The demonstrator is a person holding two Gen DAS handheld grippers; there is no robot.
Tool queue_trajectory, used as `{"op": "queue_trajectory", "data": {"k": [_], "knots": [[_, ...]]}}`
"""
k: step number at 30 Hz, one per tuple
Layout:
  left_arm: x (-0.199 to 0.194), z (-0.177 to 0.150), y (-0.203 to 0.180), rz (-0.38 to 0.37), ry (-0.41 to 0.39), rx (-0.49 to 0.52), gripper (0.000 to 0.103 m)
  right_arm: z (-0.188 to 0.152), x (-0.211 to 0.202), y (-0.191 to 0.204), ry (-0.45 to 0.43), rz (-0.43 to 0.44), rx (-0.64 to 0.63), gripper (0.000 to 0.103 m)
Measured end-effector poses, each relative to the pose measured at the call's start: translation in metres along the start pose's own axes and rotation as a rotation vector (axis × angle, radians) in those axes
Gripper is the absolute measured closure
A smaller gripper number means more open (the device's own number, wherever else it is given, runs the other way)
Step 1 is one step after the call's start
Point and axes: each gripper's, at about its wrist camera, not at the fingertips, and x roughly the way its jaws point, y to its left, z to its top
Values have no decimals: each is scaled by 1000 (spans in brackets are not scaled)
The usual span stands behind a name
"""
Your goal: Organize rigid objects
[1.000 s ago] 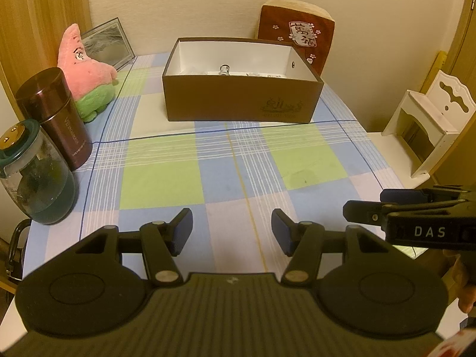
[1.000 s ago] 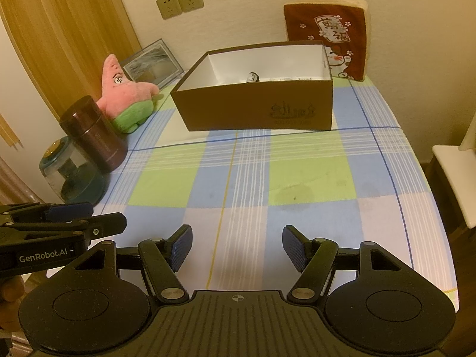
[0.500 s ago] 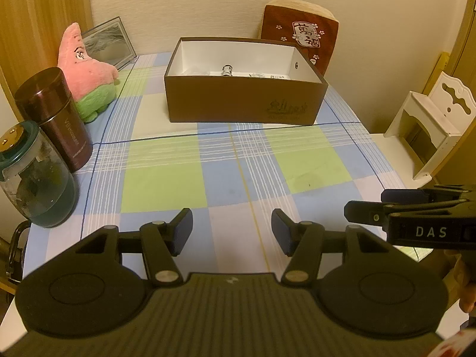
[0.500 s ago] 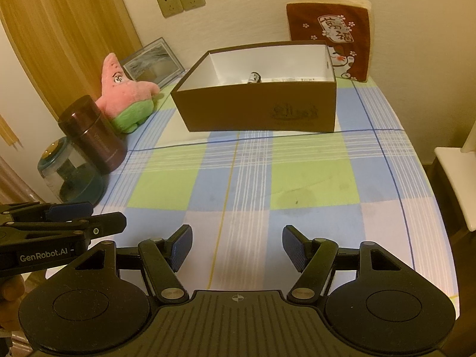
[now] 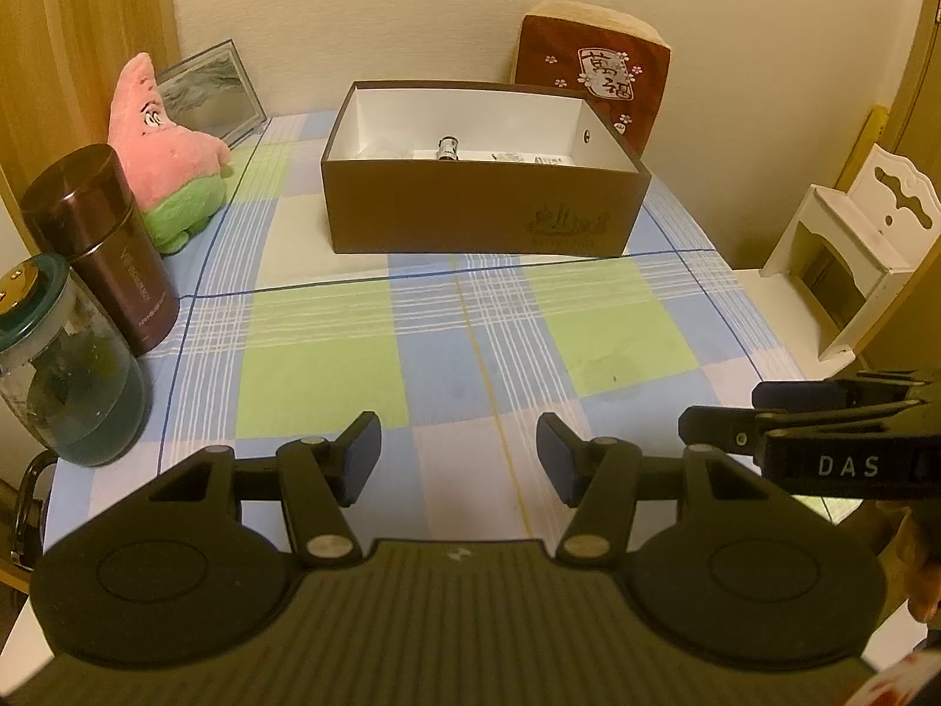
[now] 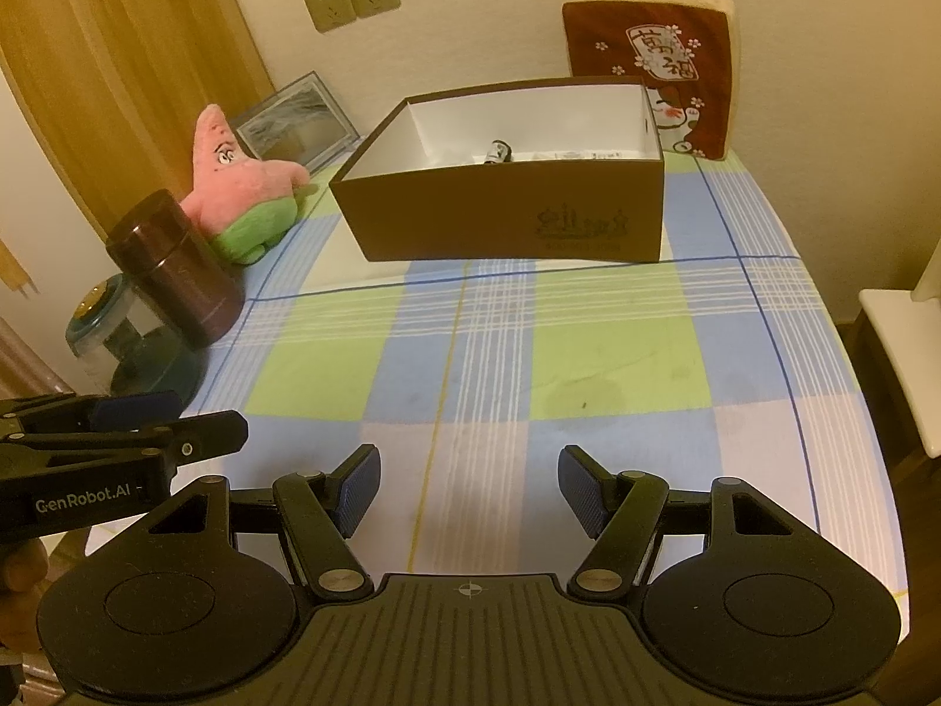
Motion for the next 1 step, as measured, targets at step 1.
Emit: {"op": "queue_trajectory", "data": {"k": [1], "knots": [[1, 1, 0, 0, 1, -4, 44, 1, 1, 0, 0, -1, -1, 36]]}}
